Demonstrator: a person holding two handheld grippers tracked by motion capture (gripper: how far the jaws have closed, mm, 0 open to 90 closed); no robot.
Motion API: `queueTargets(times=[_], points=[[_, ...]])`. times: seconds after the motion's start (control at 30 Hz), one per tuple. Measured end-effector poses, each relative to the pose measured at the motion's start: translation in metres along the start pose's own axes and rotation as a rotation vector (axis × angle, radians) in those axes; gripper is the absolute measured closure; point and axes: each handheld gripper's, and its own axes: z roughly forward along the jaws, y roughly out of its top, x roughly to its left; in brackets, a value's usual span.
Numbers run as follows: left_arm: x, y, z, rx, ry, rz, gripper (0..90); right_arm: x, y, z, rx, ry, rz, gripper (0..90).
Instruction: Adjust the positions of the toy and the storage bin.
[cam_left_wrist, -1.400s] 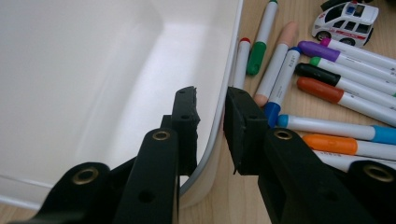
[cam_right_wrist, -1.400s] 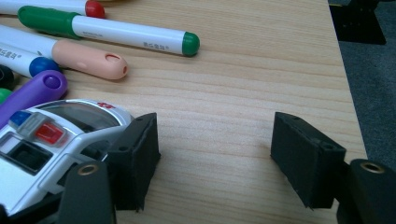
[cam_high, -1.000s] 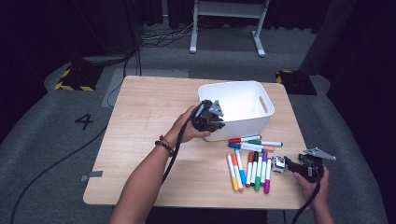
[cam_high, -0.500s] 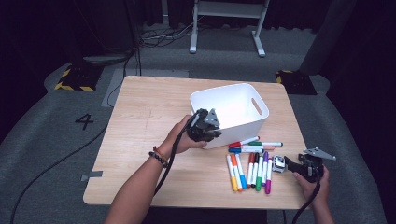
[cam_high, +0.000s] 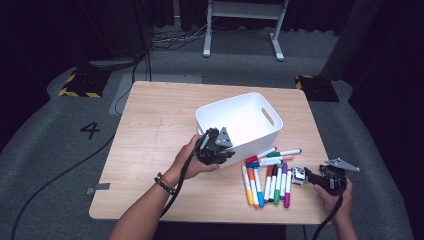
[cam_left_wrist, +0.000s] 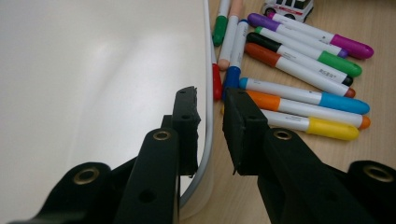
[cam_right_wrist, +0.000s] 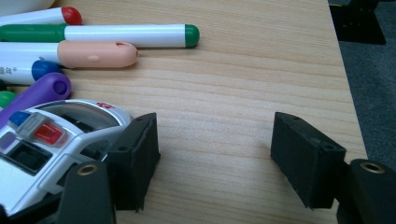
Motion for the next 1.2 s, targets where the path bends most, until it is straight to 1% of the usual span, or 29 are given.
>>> queueTargets(times=[0.03, 0.07, 0.13, 0.17, 0.23, 0.27, 0.3, 0.33, 0.37, 0.5, 0.53, 0.57, 0.6, 0.63, 0.67, 0.7, 0.73, 0.77, 0.83, 0.87, 0.9, 0.97, 1.0, 1.07, 1.1, 1.13, 1.2], points=[[-0.003, -0.001, 0.0, 0.0, 0.003, -0.002, 75.6, 0.0, 0.0, 0.0, -0.001, 0.0, -0.002, 32.4], [-0.006, -0.001, -0.001, -0.001, -0.01, -0.007, 75.4, 0.0, 0.0, 0.0, 0.0, 0.0, -0.001, 32.4], [-0.01, -0.002, -0.002, 0.006, -0.019, -0.016, 75.2, 0.0, 0.0, 0.0, 0.0, 0.0, 0.0, 32.4], [-0.011, -0.002, -0.002, 0.005, -0.011, -0.019, 73.8, 0.0, 0.0, 0.0, 0.0, 0.0, -0.001, 32.4], [-0.011, -0.002, -0.004, -0.006, -0.01, -0.031, 69.5, 0.0, 0.0, 0.0, 0.0, 0.0, -0.001, 32.4], [-0.011, -0.003, -0.005, -0.021, -0.015, -0.047, 68.1, 0.0, 0.0, 0.0, -0.001, 0.0, -0.003, 32.4], [-0.01, -0.003, -0.007, -0.039, -0.007, -0.057, 65.1, 0.0, 0.0, 0.0, 0.0, 0.0, -0.001, 32.4], [-0.008, -0.003, -0.01, -0.059, -0.004, -0.065, 64.5, 0.0, 0.0, 0.0, 0.0, 0.0, -0.002, 32.4], [-0.006, -0.003, -0.014, -0.072, -0.008, -0.068, 64.2, 0.0, 0.0, 0.0, 0.001, 0.001, -0.001, 32.4], [0.002, 0.002, -0.028, -0.118, 0.022, -0.084, 59.2, 0.0, 0.0, 0.0, 0.001, 0.001, 0.0, 32.4], [0.006, 0.003, -0.031, -0.123, 0.025, -0.087, 55.0, 0.0, 0.0, 0.0, -0.001, -0.001, -0.004, 32.4], [0.01, 0.004, -0.034, -0.133, 0.048, -0.096, 52.5, 0.0, 0.0, 0.0, 0.0, 0.001, -0.002, 32.4], [0.015, 0.005, -0.036, -0.146, 0.065, -0.122, 51.4, 0.0, 0.0, 0.0, 0.0, 0.0, -0.001, 32.4], [0.021, 0.006, -0.039, -0.162, 0.058, -0.152, 47.9, 0.0, 0.0, 0.0, 0.0, 0.0, -0.002, 32.4], [0.027, 0.005, -0.042, -0.184, 0.04, -0.168, 47.0, 0.0, 0.0, 0.0, 0.0, 0.0, -0.001, 32.4], [0.032, 0.005, -0.045, -0.199, 0.041, -0.177, 45.5, 0.0, 0.0, 0.0, -0.001, 0.0, -0.002, 32.4], [0.036, 0.005, -0.046, -0.222, 0.061, -0.193, 43.5, 0.0, 0.0, 0.0, 0.0, 0.0, -0.002, 32.4], [0.042, 0.006, -0.048, -0.226, 0.082, -0.196, 41.2, 0.0, 0.0, 0.0, 0.0, 0.0, -0.001, 32.4], [0.052, 0.007, -0.049, -0.215, 0.136, -0.209, 38.3, 0.0, 0.0, 0.0, 0.0, 0.0, -0.002, 32.4], [0.058, 0.008, -0.048, -0.205, 0.161, -0.22, 35.3, 0.0, 0.0, 0.0, -0.001, 0.0, -0.002, 32.4], [0.066, 0.007, -0.048, -0.188, 0.188, -0.22, 32.2, 0.0, 0.0, 0.0, 0.0, 0.0, -0.002, 32.4], [0.084, 0.005, -0.045, -0.152, 0.205, -0.249, 32.1, 0.0, 0.0, 0.0, 0.0, 0.0, -0.001, 32.4], [0.092, 0.003, -0.043, -0.128, 0.223, -0.261, 30.9, 0.0, 0.0, 0.0, -0.001, 0.0, -0.004, 32.4], [0.109, -0.002, -0.038, -0.1, 0.227, -0.3, 30.3, 0.0, 0.0, 0.0, -0.001, 0.0, -0.003, 32.4], [0.117, -0.005, -0.036, -0.086, 0.223, -0.308, 30.5, 0.0, 0.0, 0.0, 0.0, 0.0, -0.001, 32.4], [0.123, -0.008, -0.033, -0.075, 0.228, -0.32, 32.9, 0.0, 0.0, 0.0, 0.001, 0.001, -0.001, 32.4], [0.133, -0.012, -0.029, -0.052, 0.207, -0.328, 38.3, 0.0, 0.0, 0.0, -0.001, 0.0, -0.004, 32.4]])
